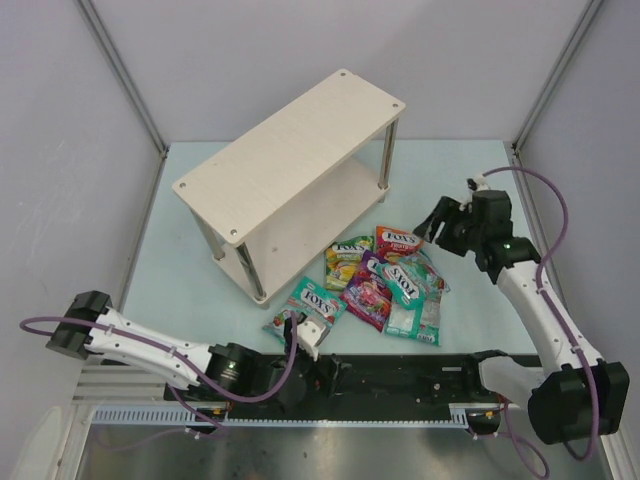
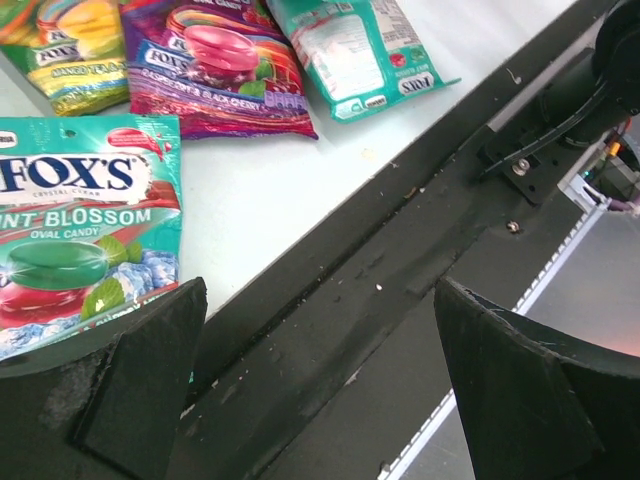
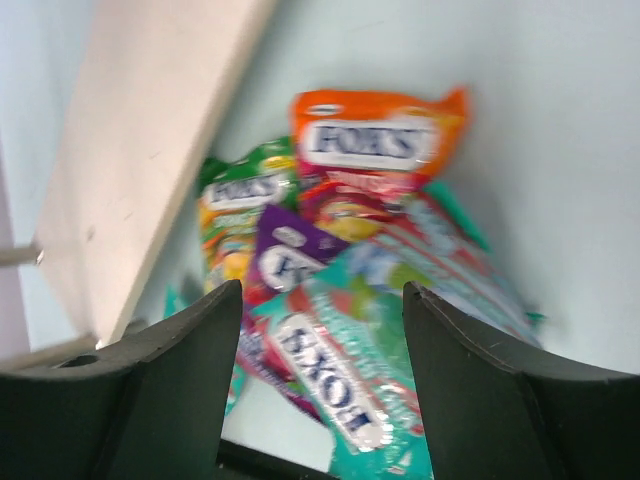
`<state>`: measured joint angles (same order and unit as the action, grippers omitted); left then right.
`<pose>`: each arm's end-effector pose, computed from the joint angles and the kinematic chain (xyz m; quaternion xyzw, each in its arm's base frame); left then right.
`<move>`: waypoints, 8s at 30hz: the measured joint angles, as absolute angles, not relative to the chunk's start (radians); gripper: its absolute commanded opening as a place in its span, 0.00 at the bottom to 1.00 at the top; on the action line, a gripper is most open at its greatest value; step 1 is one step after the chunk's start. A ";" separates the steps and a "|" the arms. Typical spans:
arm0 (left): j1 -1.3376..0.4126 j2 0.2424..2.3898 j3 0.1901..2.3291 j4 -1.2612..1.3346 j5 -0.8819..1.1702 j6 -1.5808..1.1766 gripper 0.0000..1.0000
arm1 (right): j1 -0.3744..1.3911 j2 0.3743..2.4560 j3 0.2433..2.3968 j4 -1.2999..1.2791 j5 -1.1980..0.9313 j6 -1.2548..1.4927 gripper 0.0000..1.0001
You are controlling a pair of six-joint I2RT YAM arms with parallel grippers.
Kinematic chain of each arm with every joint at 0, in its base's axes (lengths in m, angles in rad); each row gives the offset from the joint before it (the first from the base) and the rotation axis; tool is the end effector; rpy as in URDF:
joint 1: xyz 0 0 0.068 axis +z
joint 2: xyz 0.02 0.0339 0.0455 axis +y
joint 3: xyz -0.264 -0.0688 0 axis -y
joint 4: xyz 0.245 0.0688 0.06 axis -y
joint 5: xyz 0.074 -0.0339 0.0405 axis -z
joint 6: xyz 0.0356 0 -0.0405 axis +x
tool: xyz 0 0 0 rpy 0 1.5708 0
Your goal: Place and organize the candy bags onto the shelf
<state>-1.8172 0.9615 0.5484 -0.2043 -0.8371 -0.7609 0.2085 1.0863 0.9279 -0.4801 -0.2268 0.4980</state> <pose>-0.0225 -0.1977 0.2300 0.2480 0.7952 -0.3023 0.4634 0.2289 0.0566 0.3029 0.0777 0.8856 0.2493 0.3840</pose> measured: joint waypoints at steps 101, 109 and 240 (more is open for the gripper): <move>-1.275 1.998 1.172 0.307 -0.361 -1.023 0.25 | -0.267 0.975 0.409 -0.384 -0.537 0.725 0.00; -1.271 2.003 1.166 0.334 -0.357 -1.019 0.00 | -0.269 0.984 0.406 -0.383 -0.550 0.724 0.00; -1.164 1.846 0.888 0.694 -0.231 -1.292 0.50 | -0.368 0.906 0.357 -0.274 -0.809 0.915 0.00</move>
